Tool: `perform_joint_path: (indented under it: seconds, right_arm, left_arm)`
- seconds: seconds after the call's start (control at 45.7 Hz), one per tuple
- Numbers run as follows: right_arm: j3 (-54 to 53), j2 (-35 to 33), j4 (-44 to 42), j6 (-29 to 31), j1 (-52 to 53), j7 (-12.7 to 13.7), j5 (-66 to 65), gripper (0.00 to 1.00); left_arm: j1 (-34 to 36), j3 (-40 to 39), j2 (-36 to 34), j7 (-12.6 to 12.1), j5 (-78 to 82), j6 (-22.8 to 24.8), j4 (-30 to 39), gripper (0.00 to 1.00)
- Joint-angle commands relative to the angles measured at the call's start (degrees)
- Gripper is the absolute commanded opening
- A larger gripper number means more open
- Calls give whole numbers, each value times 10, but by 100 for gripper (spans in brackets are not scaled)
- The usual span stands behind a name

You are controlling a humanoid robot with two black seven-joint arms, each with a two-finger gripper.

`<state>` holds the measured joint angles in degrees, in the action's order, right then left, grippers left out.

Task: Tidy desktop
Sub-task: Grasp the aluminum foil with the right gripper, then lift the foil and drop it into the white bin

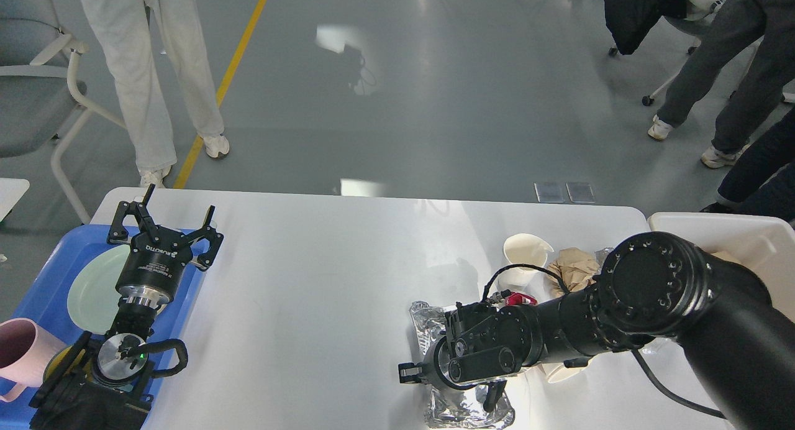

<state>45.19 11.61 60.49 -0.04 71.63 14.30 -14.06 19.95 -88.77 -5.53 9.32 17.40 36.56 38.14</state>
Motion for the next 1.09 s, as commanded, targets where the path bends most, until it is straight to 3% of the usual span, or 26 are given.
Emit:
perform_joint_path:
  seconds: [0.0, 0.263, 0.526, 0.723, 0.788, 0.898, 0.942, 0.985, 1.073]
  right_arm:
    - [0, 1, 1, 0, 4, 0, 1, 0]
    - [1, -23, 56, 42, 75, -1, 32, 0]
    - [35, -113, 254, 112, 301, -2, 111, 0]
    - [84, -178, 335, 223, 464, -7, 135, 0]
    - [118, -193, 346, 263, 518, -26, 150, 0]
    - [238, -197, 347, 326, 612, -130, 155, 0]
    - [277, -193, 347, 331, 624, -157, 154, 0]
    - [310, -193, 347, 334, 628, -170, 150, 0]
    - [342, -197, 347, 332, 628, -171, 146, 0]
  left_arm:
    - [0, 0, 0, 0, 0, 0, 0, 97]
    - [0, 0, 0, 0, 0, 0, 0, 97]
    - [0, 0, 0, -1, 0, 0, 0, 97]
    - [0, 0, -2, 0, 0, 0, 0, 97]
    - [0, 0, -2, 0, 0, 0, 0, 97]
    - [0, 0, -2, 0, 0, 0, 0, 97]
    - [0, 0, -2, 0, 0, 0, -1, 97]
    - [0, 0, -2, 0, 0, 0, 0, 97]
    - [0, 0, -2, 0, 0, 0, 0, 97]
